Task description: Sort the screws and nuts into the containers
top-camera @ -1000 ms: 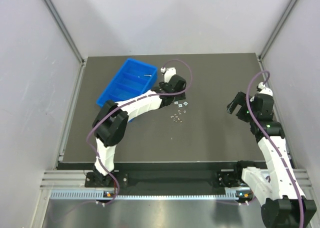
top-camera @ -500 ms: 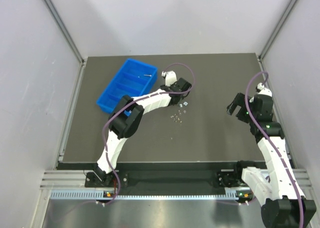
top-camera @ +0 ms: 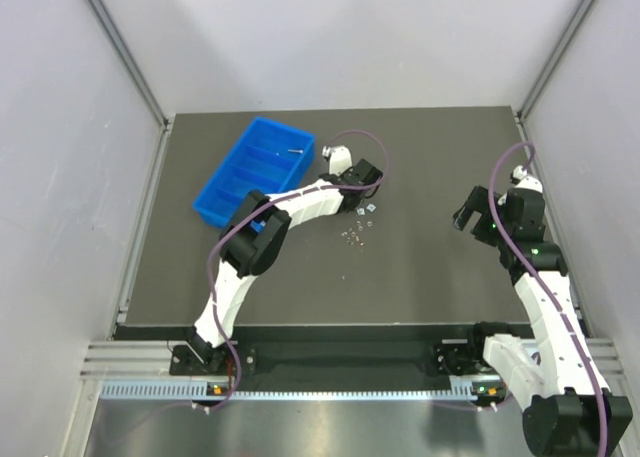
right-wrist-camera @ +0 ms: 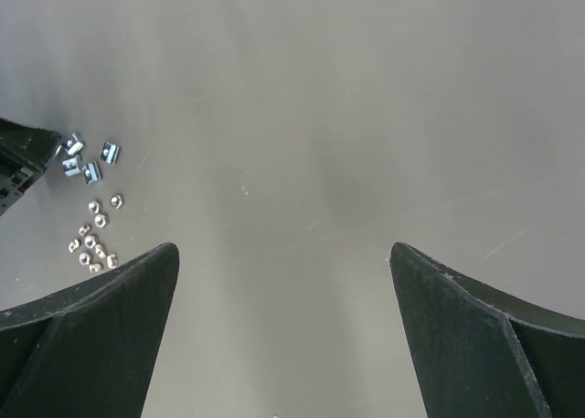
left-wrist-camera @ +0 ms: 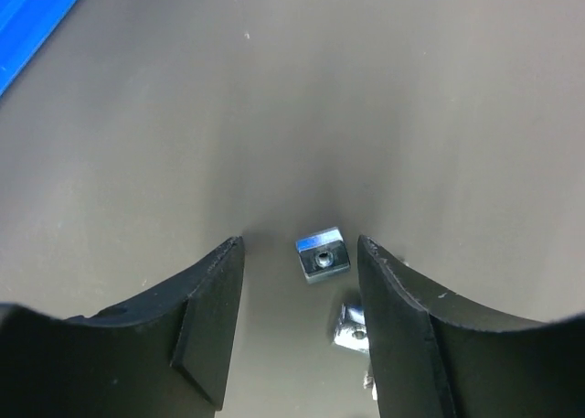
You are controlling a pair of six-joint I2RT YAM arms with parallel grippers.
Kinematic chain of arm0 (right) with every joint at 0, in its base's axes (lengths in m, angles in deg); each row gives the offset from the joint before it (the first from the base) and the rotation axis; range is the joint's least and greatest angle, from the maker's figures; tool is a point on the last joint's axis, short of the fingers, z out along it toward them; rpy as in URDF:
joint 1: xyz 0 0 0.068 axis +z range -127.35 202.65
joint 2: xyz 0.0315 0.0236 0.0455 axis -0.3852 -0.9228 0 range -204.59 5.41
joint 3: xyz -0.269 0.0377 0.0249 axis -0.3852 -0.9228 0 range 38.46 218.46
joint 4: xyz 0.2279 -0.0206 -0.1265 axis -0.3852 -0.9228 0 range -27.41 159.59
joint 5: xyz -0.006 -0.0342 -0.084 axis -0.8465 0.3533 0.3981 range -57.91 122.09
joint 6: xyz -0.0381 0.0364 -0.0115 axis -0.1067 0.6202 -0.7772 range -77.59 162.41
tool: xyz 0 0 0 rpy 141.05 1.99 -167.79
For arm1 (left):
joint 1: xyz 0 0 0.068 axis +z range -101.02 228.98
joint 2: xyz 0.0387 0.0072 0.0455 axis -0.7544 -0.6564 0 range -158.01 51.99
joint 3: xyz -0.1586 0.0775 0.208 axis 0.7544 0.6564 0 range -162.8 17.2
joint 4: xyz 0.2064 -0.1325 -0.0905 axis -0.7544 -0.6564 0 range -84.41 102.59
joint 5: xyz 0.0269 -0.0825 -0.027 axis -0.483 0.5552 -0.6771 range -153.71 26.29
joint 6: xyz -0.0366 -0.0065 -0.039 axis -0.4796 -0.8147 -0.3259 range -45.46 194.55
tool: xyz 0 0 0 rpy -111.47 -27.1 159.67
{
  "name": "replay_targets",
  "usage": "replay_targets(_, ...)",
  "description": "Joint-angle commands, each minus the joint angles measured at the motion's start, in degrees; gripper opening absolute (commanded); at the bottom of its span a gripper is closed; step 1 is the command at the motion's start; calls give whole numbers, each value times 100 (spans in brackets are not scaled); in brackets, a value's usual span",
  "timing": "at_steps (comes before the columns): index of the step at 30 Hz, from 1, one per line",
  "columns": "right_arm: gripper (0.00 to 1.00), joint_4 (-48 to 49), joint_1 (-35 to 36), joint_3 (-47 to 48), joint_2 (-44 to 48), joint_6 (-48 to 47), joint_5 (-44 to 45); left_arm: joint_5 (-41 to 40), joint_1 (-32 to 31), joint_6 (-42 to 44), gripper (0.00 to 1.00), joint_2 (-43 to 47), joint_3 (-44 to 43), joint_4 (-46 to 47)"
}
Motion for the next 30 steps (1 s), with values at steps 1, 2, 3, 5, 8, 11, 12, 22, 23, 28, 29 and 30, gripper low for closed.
replay_targets(1,100,144,42,6,18,-4,26,10,-13,29,57,-179,-108,21)
replay_targets(2,100,153,42,15,27,13,17,19,-13,47,57,-205,-160,30)
replay_targets(3,100,153,42,15,27,5,26,28,-13,47,56,-267,-178,12)
replay_targets(5,100,144,42,24,36,5,17,45,-13,74,48,-302,-230,-23)
replay_targets(8,100,127,42,24,53,13,26,36,-13,56,36,-329,-231,-67)
replay_targets(11,100,118,42,33,53,5,26,10,-13,47,24,-303,-213,-111)
replay_targets(12,100,127,51,33,53,13,26,10,-13,47,21,-285,-213,-102)
replay_targets(22,100,127,42,103,18,57,26,194,188,758,18,777,-178,477)
replay_targets(23,100,127,42,120,18,66,34,229,232,803,18,909,-161,617)
replay_targets(28,100,153,42,120,9,127,26,187,697,996,18,1894,33,829)
replay_targets(29,100,144,42,120,9,128,26,125,786,1014,18,2104,68,821)
replay_targets(30,100,162,42,112,-8,154,34,29,882,1049,19,2193,112,838)
